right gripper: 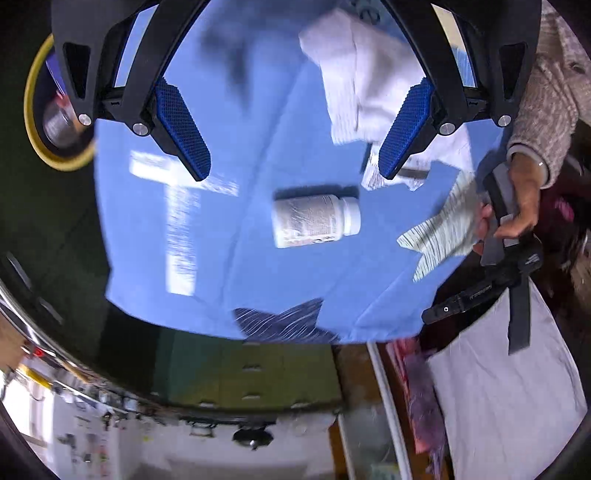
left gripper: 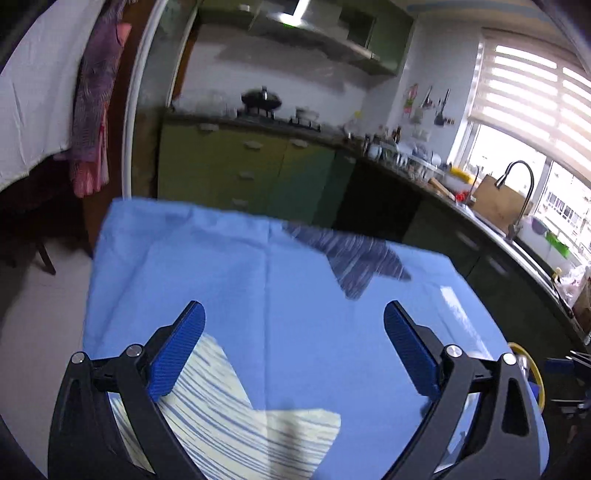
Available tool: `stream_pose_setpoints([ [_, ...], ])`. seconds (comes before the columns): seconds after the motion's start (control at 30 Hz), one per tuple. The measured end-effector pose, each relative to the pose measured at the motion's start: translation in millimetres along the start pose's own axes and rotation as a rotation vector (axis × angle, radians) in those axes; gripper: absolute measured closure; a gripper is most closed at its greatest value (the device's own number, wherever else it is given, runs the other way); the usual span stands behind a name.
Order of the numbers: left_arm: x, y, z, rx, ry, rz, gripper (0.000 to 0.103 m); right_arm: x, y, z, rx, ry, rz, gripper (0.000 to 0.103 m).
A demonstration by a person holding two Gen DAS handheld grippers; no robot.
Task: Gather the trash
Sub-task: 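Grasp the white pill bottle with the right tool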
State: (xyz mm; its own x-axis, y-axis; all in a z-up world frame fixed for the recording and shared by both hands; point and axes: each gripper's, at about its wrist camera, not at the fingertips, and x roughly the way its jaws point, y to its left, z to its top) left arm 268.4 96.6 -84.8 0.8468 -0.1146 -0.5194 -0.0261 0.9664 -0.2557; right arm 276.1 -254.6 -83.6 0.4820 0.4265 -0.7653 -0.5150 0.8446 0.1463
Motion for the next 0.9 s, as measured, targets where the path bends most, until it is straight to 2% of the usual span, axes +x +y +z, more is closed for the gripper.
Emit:
stream_pose_setpoints([
  [0.07,3.3,-1.3,-3.6,0.019,0.007,0.011,0.010,19.6,7.8,9.1,-0.028,0.002,0.026,0.012],
  [0.13,5.6,-2.2,-4.9,0.038,0.009,0.025,0.010,29.4,16.0,15.7,-0.075,-0.013,0.032,0.007],
  [0.23,5.8,1.0,-5.1,0.027,0.011,0.022,0.010,45.7,22.2,24.7,-0.086,-0.018,0.032,0.005],
  [0.37,7.3,4.9,-4.8,0.009,0.017,0.022,0.010,70.1,20.6,29.5,-0.080,0.037,-0.034,0.005],
  [0.47,6.3,5.8,-4.6,0.004,0.014,0.020,0.010,83.6,16.5,27.3,-0.076,0.080,-0.043,0.005],
  [0.7,8.9,0.7,-6.7,0.023,0.026,0.020,0.009,95.9,15.0,24.8,-0.084,0.091,-0.069,0.005],
  [0.77,9.2,0.5,-7.0,0.025,0.027,0.019,0.009,97.1,15.4,24.5,-0.087,0.096,-0.070,0.018],
  [0.9,10.1,-0.6,-7.1,0.032,0.032,0.019,0.009,88.3,7.8,24.5,-0.045,0.077,-0.072,0.020],
])
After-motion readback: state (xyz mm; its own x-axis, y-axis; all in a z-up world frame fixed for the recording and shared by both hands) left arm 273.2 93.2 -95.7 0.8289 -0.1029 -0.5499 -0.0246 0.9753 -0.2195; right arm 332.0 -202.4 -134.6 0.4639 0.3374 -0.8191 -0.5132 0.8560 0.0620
